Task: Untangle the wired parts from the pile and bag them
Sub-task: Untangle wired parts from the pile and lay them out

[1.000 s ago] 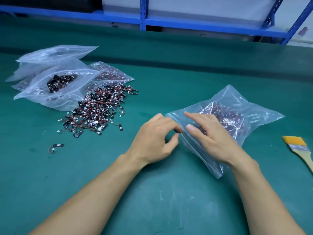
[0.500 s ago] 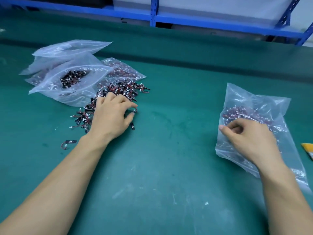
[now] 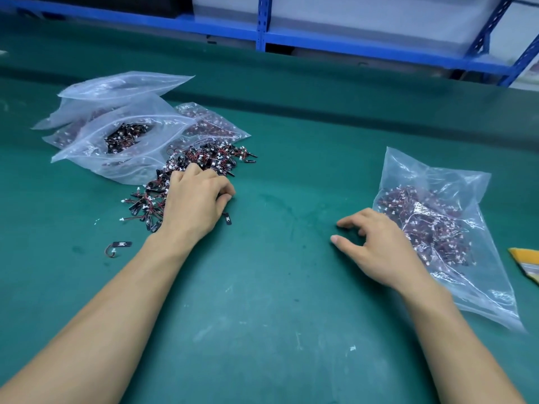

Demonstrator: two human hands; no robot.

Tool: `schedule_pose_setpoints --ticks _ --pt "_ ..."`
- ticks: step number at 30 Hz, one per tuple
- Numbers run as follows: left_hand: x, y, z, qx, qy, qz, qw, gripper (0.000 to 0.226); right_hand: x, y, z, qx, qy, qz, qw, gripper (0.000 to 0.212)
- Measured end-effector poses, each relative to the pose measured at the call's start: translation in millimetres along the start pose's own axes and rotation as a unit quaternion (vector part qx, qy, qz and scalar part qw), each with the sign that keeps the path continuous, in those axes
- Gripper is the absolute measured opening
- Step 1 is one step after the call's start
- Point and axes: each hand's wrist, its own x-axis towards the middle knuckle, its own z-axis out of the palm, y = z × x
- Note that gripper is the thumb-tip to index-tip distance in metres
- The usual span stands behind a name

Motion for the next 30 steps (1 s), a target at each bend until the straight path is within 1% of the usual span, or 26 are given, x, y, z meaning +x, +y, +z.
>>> schedule_pose_setpoints --ticks 3,6,9,11,13,16,18,20,23,27,30 --pt "0.9 -0.9 0.9 -0.002 0.015 -0.006 1.0 0.007 1.1 1.4 -2.2 -0.009 0.005 0.039 0.999 0.032" --pt "2.4 -0.5 1.6 -0.002 0.007 -0.006 1.0 0.012 1.9 4.4 -4.3 -0.016 0.014 0.084 0.996 0.033" --pt "2.1 1.4 1.6 -0.01 0.015 0.007 1.0 0.009 1.9 7.6 -6.0 -0.025 0.022 0.12 0.992 0.038" --pt "1.0 4.8 -0.6 -0.039 0.037 0.024 0.998 0.008 1.7 10.1 -7.7 -0.03 0.026 0.138 0.99 0.043" --pt "-1.6 10.8 -3.5 -0.088 0.049 0.07 0.992 0.006 1.5 12.3 -9.3 -0.031 0.028 0.153 0.987 0.048" --pt "-9.1 26.0 -5.5 -0.192 0.02 0.16 0.968 0.011 1.0 12.9 -10.4 -0.033 0.029 0.16 0.986 0.052" --pt "-15.1 36.3 -4.4 -0.253 -0.018 0.185 0.95 0.018 0.4 11.9 -10.3 -0.034 0.026 0.159 0.986 0.053" --pt "-19.6 43.3 -3.2 -0.285 -0.06 0.188 0.938 0.025 0.1 11.7 -10.7 -0.034 0.023 0.162 0.986 0.053" --pt "-20.3 40.2 -5.9 -0.275 -0.11 0.177 0.939 0.04 0.0 12.1 -11.9 -0.035 0.018 0.167 0.985 0.054" --pt "-14.2 11.8 -17.0 -0.21 -0.086 0.13 0.965 0.043 -1.0 12.4 -13.3 -0.039 0.013 0.176 0.984 0.055" --pt "-11.8 -8.0 -21.9 -0.141 -0.114 0.11 0.977 0.05 -1.7 11.1 -13.2 -0.042 0.011 0.177 0.983 0.055"
